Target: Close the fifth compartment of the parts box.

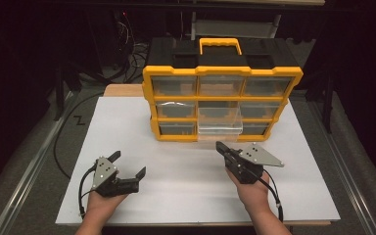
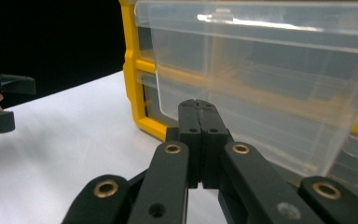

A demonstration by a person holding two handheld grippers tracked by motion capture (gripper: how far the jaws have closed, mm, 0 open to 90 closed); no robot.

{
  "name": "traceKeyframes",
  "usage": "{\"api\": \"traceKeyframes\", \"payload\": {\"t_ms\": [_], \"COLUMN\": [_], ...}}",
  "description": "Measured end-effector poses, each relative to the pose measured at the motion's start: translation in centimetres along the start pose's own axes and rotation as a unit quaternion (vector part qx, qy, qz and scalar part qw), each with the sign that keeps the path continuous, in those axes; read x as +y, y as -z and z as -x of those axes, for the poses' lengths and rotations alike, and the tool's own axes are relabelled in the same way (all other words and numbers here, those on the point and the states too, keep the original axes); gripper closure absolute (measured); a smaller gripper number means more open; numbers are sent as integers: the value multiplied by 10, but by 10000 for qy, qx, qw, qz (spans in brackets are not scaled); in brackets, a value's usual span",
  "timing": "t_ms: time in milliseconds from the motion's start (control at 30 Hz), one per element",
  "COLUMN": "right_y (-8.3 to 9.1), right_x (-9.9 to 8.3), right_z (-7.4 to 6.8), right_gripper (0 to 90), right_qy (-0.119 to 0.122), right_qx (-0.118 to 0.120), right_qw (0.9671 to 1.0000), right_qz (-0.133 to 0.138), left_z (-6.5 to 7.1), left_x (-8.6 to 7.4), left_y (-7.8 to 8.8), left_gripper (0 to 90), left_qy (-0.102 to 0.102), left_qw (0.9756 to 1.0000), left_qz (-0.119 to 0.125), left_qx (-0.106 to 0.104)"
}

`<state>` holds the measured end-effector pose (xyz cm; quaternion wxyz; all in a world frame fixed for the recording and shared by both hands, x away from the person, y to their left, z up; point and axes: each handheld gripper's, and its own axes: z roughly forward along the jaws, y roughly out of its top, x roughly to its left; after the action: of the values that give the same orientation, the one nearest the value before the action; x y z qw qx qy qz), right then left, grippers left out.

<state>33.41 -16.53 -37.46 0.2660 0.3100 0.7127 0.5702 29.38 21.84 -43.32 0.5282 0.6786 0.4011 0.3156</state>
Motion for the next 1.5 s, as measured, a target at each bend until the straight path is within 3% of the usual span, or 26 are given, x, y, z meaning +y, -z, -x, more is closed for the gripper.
{"api": "traceKeyframes", "payload": {"t_ms": [300,567,767,900,1167,1500], "right_y": [-23,-28,-21,-15,-4,-1], "right_x": [8,10,12,12,12,13], "right_z": [-13,-22,-16,-11,6,9], "right_gripper": [900,900,900,900,900,900], "right_qy": [198,362,272,367,135,88], "right_qx": [269,366,264,121,-70,-149], "right_qw": [9994,9987,9993,9992,9999,9998], "right_qz": [28,11,36,31,55,47], "left_z": [0,-1,-1,-1,-2,-2], "left_x": [-1,-2,-1,-1,-1,0], "left_y": [-1,-3,-1,-1,-1,0], "left_gripper": [1,1,0,0,1,1], "left_qy": [0,-46,-39,-29,-16,-16], "left_qw": [10000,10000,10000,10000,10000,10000], "left_qz": [-54,-85,-75,-56,-41,-29], "left_qx": [-21,-4,12,19,1,-6]}}
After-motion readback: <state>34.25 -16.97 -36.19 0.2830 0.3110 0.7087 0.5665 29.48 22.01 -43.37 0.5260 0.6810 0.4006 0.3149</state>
